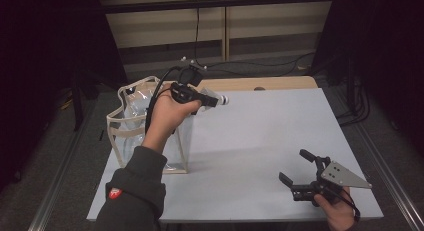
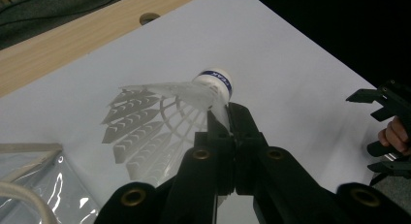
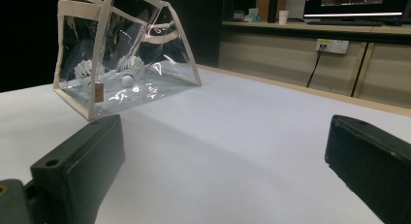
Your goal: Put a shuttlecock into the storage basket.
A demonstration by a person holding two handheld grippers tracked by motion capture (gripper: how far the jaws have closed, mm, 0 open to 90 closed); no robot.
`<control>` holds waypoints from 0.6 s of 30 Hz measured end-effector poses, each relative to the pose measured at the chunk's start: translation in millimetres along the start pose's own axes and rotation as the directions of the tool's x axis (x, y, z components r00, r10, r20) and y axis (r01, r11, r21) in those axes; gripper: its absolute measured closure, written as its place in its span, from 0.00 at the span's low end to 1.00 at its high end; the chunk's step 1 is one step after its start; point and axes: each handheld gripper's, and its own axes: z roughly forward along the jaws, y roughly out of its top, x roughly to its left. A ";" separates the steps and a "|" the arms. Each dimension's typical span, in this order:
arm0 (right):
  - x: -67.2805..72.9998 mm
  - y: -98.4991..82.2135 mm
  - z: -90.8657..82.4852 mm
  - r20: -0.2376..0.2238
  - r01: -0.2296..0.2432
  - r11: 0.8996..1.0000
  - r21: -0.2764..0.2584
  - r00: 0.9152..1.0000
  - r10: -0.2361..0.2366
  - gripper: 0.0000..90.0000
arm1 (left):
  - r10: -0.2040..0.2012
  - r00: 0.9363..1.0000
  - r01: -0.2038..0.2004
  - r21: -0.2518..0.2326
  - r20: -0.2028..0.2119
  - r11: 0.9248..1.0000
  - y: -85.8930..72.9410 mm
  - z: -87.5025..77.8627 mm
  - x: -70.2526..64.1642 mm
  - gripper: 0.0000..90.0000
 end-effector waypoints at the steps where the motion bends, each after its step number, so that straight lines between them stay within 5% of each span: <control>1: 0.0 0.0 0.0 0.000 0.001 1.000 0.000 1.000 -0.001 0.00 | 0.000 1.000 0.000 -0.001 -0.002 1.000 0.2 -0.5 0.0 0.99; 18: -0.1 -0.2 -0.1 0.002 0.001 1.000 0.000 1.000 -0.001 0.00 | -0.009 1.000 0.009 0.000 -0.003 1.000 4.1 -13.4 5.4 0.99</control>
